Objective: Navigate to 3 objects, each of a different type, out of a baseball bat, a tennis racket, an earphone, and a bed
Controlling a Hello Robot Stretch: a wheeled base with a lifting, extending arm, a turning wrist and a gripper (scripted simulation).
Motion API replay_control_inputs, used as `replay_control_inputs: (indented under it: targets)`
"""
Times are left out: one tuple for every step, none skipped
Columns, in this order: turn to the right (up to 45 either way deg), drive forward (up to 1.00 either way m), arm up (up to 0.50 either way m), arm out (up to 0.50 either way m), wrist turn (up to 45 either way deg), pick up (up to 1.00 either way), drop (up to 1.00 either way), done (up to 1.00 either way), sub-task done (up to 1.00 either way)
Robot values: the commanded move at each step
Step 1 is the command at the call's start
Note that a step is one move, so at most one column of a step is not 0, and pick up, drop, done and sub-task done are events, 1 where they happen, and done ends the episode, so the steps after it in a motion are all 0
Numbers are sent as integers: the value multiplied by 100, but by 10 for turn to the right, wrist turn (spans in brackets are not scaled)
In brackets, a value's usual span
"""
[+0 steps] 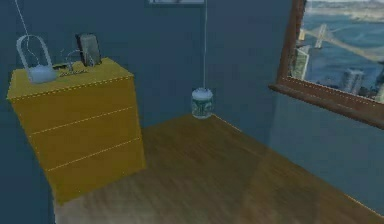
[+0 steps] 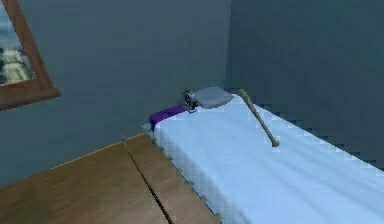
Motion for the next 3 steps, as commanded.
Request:
replay_control_inputs:
  targets:
    - [-330, 0, 0, 0, 0, 0, 0, 0, 0]
    - [0, 100, 0, 0, 0, 0, 0, 0, 0]
    - [-240, 0, 0, 0, 0, 0, 0, 0, 0]
